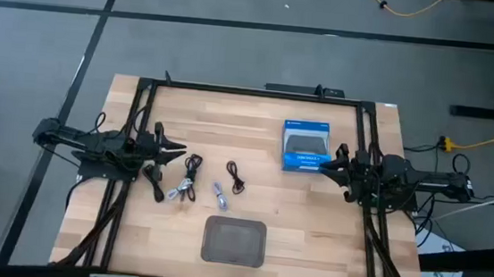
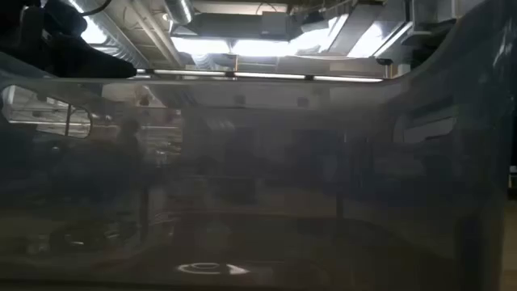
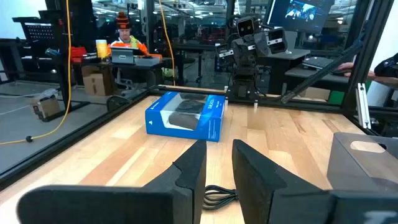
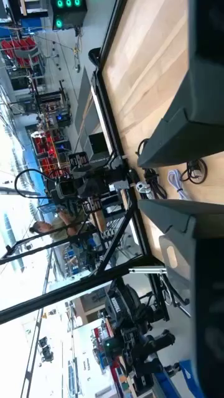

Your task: Pick and place USB-C Cables

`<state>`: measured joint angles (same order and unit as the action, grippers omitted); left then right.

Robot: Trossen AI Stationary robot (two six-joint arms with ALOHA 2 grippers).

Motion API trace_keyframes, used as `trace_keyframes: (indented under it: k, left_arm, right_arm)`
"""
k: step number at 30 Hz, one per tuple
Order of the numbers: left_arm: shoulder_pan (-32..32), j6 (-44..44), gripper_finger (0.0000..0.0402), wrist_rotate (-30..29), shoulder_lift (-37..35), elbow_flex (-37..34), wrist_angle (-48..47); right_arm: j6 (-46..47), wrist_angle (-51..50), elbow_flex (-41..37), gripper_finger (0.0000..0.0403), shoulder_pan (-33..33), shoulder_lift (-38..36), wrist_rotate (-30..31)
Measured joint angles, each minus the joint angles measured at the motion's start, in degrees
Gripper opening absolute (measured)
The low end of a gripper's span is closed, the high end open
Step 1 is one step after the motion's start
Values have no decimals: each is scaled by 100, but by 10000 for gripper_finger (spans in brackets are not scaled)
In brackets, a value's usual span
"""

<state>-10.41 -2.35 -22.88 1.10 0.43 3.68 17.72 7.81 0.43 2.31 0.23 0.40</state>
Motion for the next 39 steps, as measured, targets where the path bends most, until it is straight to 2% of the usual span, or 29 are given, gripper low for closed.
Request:
trace_keyframes:
  k: [30,36,39]
  left_arm:
    - [0,-11,70,-11,0,0,14]
    - [0,-8,70,-12,-4,0,402]
    - [2,-2,70,-194,-4,0,634]
  right_arm:
    - [-4,3,0,97,2,0,0]
    - [-167,335,0,97,2,0,19]
    - [-304,689,0,97,1,0,17]
